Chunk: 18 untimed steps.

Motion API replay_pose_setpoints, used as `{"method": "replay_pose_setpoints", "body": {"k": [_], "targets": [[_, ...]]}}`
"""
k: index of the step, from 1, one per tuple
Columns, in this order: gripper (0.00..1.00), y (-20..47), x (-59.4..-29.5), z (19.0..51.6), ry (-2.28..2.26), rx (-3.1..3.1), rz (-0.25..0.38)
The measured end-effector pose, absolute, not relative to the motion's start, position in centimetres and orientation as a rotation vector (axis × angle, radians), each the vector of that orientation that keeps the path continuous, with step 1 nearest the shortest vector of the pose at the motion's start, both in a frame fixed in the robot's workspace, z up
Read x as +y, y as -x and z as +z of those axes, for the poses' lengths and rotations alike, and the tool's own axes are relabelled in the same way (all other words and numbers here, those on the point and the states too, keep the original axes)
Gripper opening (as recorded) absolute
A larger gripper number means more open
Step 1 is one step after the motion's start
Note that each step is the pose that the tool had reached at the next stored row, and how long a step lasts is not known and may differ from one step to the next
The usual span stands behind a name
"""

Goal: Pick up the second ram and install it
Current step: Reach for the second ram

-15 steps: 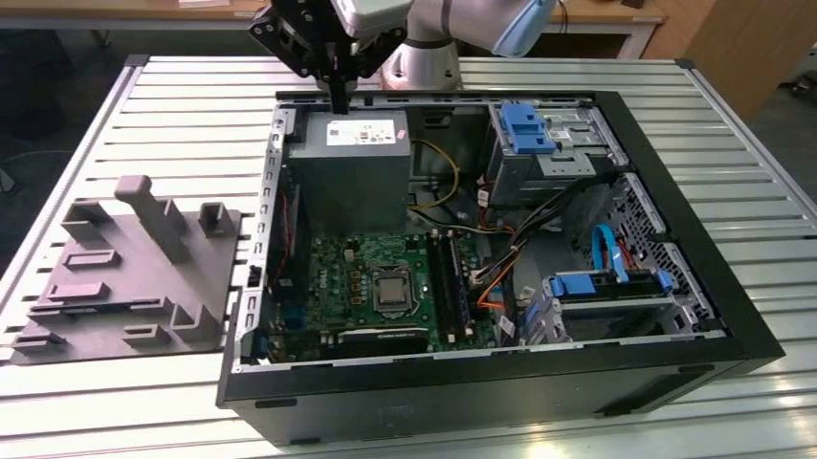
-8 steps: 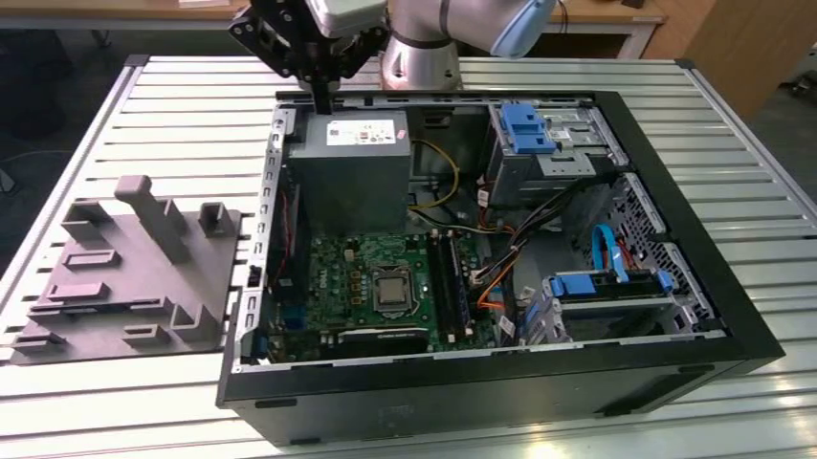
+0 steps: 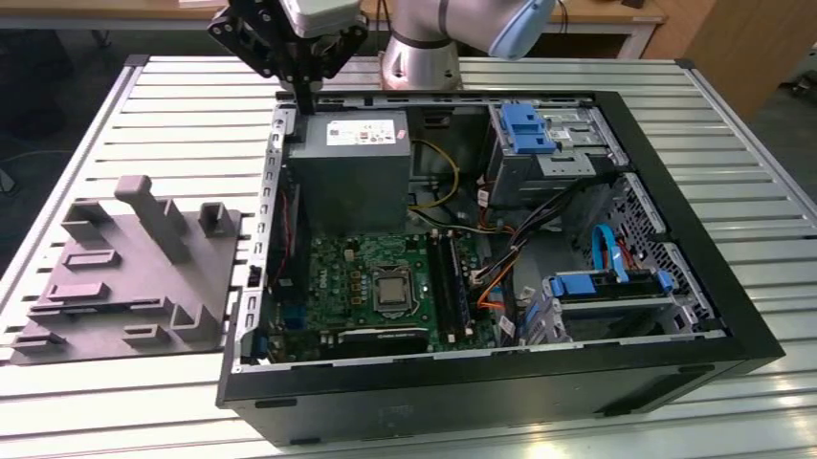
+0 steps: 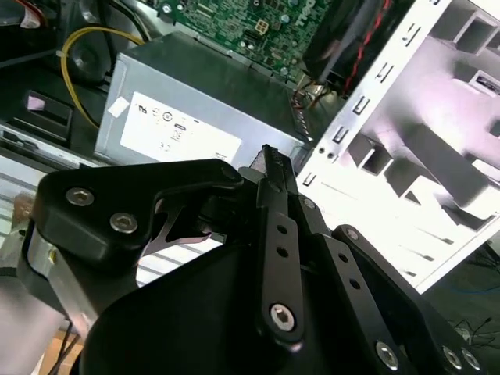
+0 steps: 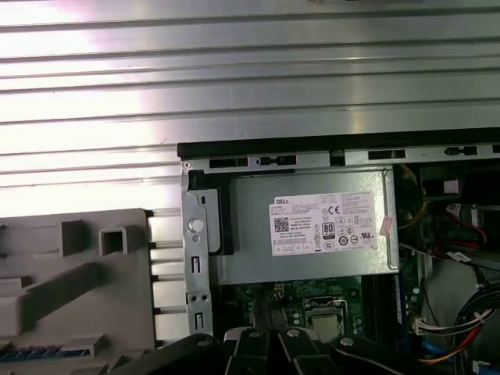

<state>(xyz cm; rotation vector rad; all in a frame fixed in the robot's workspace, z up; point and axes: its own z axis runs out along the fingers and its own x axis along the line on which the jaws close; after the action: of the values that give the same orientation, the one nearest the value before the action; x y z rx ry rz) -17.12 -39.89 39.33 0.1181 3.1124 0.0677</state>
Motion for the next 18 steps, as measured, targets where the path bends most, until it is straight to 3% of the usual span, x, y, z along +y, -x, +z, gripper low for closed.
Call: {"method": "replay_pose_setpoints", "body": {"k": [18], "targets": [[0.10, 21.6, -39.9, 39.3, -0.118, 3.112, 0.068]]}}
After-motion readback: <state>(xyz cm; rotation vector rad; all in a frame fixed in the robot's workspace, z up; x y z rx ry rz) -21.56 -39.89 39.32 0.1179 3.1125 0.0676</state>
